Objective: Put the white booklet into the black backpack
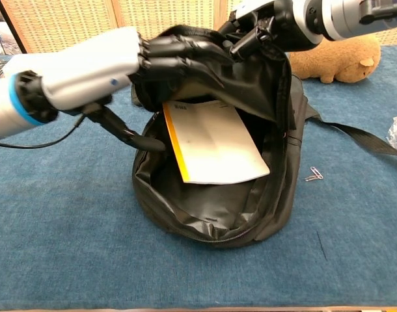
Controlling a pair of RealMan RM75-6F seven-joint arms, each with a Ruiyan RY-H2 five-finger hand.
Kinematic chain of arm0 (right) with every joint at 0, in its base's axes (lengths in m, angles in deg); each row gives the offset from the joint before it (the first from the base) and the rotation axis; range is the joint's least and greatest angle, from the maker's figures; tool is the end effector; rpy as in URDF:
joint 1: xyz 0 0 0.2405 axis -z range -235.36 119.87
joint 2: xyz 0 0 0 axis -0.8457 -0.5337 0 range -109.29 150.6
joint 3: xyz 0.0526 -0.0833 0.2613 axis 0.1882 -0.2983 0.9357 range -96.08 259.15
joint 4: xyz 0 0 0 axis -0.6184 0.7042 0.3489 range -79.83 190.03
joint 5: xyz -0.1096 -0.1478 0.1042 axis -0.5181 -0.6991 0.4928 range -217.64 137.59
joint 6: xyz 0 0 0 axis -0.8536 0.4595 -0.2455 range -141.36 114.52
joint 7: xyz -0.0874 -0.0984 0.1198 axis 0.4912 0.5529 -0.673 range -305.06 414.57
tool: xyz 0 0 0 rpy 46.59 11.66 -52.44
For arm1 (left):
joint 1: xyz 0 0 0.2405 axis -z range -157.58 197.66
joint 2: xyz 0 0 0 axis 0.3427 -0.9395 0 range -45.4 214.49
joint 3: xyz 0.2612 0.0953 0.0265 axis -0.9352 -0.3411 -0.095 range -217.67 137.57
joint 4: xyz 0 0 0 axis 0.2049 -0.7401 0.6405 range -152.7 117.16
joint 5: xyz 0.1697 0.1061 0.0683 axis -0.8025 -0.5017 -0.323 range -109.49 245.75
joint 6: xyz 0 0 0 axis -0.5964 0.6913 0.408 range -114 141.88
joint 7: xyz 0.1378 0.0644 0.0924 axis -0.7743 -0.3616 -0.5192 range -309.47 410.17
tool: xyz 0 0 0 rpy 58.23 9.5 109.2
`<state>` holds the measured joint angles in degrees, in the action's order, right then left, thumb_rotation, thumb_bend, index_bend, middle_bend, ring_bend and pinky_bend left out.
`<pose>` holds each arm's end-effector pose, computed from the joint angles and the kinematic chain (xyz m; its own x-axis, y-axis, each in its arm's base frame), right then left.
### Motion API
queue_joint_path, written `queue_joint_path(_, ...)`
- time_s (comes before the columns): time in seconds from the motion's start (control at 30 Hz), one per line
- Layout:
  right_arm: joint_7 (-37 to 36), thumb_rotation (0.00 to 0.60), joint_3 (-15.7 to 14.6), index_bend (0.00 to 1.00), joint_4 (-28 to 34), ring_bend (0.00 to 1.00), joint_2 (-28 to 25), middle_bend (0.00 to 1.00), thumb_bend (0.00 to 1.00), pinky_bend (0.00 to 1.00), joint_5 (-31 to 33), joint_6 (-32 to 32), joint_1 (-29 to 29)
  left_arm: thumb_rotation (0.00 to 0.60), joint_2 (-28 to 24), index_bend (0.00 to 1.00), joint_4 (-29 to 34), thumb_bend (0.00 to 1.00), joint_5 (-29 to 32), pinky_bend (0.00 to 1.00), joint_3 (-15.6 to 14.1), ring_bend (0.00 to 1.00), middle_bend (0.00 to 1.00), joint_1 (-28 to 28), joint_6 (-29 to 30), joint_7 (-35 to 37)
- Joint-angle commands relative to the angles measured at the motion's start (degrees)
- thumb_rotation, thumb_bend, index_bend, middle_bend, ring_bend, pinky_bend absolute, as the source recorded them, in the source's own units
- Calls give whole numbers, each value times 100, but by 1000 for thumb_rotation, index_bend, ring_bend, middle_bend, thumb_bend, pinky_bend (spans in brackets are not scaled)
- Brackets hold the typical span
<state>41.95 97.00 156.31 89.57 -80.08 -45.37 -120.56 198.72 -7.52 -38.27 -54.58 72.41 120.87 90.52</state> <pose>-0.0354 -0.4125 0.0238 -0.0683 -0.6909 0.7197 -0.9577 -0.1568 -0.2414 -0.0996 0.3570 -0.0389 0.2725 -0.0741 0.9593 0.1014 -0.9893 -0.1052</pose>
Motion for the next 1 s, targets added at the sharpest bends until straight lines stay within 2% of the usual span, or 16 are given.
queue_joint_path(0.03,57,600,-83,574,-97,494,65,594,911,663,88,-26,-22,600,-185,222,105,133,59,451,67,141,123,-168,322,226)
queue_joint_path(0.17,77,600,-145,574,-188,494,126,594,913,663,162,-42,-13,600,-320,229,156,133,130,452,151,141,123,-257,562,378)
queue_joint_path(0.3,98,600,-248,574,-265,493,218,594,912,663,221,-43,31,600,-562,231,201,133,378,452,411,141,123,-350,770,586)
queue_joint_path(0.53,130,600,-388,574,-95,494,354,595,913,662,75,-62,179,600,-893,231,119,133,798,452,776,141,123,-478,315,733)
queue_joint_path(0.6,130,600,-423,567,-39,487,436,587,910,638,7,-109,235,600,-962,231,121,133,924,452,867,141,122,-543,77,809)
queue_joint_path(0.63,130,600,-437,540,-17,458,477,554,884,594,-28,-140,265,600,-986,231,121,133,967,452,897,139,121,-569,-19,834)
queue_joint_path(0.7,120,600,-451,373,39,279,570,367,552,417,-162,-205,344,600,-1033,231,111,133,1058,452,964,134,115,-624,-214,852)
queue_joint_path(0.73,75,600,-440,216,87,142,607,202,280,269,-299,-190,408,600,-1059,231,107,133,1109,451,1001,131,112,-657,-334,852)
queue_joint_path(0.77,27,600,-441,105,106,53,629,93,96,154,-498,-135,484,600,-1088,231,122,133,1153,451,1033,130,111,-689,-433,877)
queue_joint_path(0.8,15,600,-453,45,110,12,628,35,23,85,-582,-82,507,600,-1102,231,127,133,1180,451,1055,129,111,-712,-483,884)
queue_joint_path(0.83,6,600,-466,2,122,0,619,0,0,20,-664,-4,519,600,-1115,231,127,133,1200,452,1069,128,110,-732,-523,884)
queue_joint_path(0.9,-47,600,-445,0,161,0,566,0,0,0,-837,153,548,600,-1149,231,127,133,1247,446,1104,124,106,-789,-608,879)
queue_joint_path(1.0,-45,600,-365,0,228,0,550,0,0,0,-1163,-65,694,600,-1201,231,169,133,1320,438,1165,119,100,-885,-673,912)
